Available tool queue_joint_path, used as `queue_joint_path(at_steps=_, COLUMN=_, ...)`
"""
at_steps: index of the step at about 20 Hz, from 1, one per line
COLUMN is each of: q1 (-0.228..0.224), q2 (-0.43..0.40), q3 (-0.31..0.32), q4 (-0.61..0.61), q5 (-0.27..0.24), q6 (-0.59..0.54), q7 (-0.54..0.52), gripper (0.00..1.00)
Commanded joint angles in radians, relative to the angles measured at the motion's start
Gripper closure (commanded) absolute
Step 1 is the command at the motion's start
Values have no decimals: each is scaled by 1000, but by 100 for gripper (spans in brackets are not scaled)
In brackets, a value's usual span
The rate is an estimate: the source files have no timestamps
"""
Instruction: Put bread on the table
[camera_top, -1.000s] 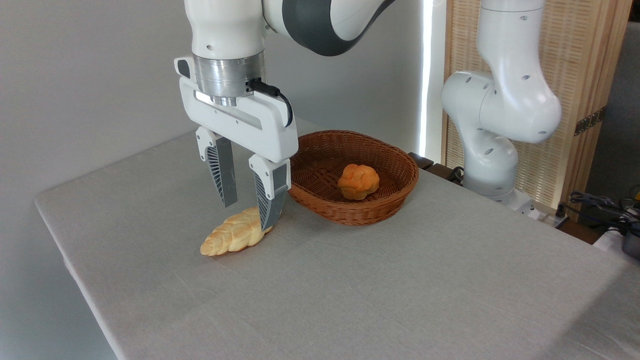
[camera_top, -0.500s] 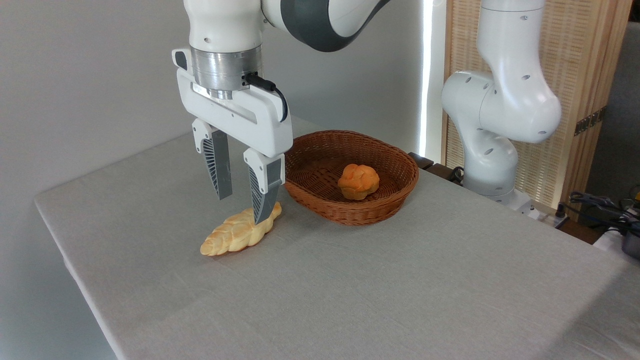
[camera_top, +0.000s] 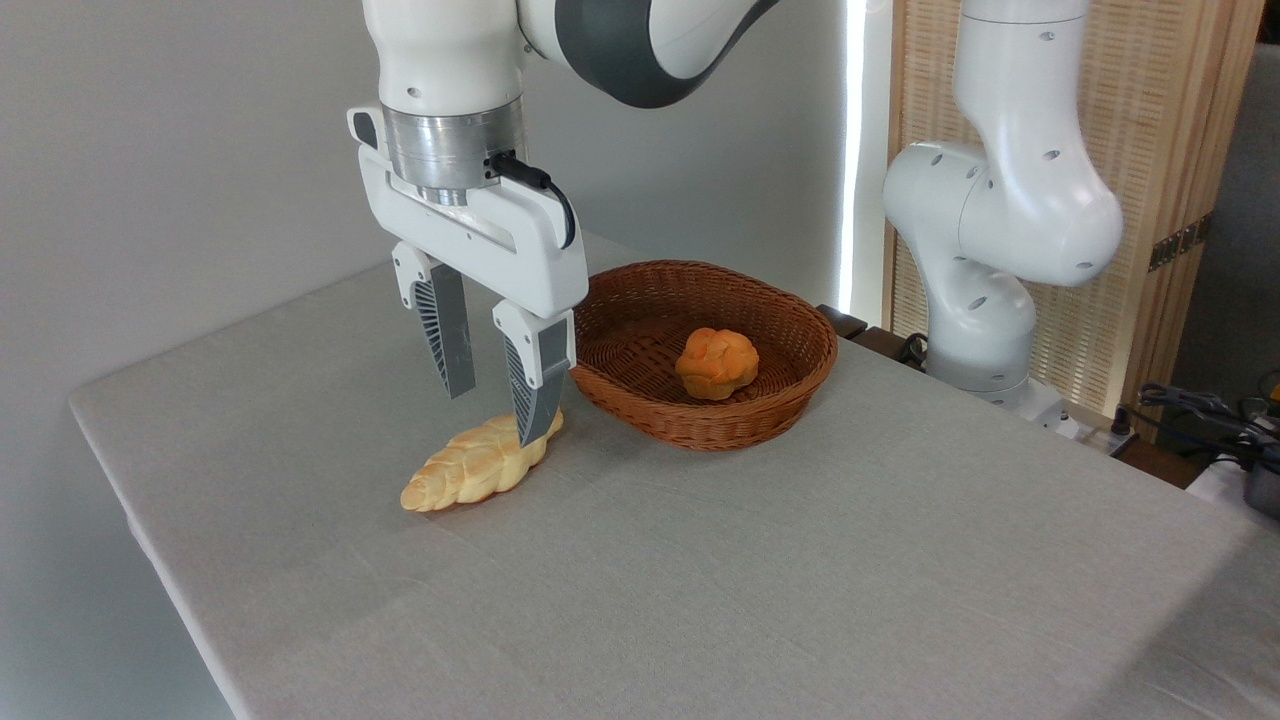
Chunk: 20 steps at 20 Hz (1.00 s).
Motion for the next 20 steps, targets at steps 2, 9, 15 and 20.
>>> queue_joint_path(at_steps=2, q1=7, q2=-5, q3=-1, q4=5, q5=-19, q6=-43, q7=24, gripper=0)
queue_joint_path(at_steps=9, q1=-27, q2=-19, q3=-3, q4=-48, q5=-15, q6=-76, q7=33, gripper=0)
queue_joint_path(at_steps=15, q1=-64, q2=-74, q3=-3, q4=-143, q5=-11, q6=-77, q7=72, gripper=0)
queue_joint_path(at_steps=20, q1=-130, q2=-137, q3=-1, q4=-248, q5=-9, q6=-77, q7=124, gripper=0)
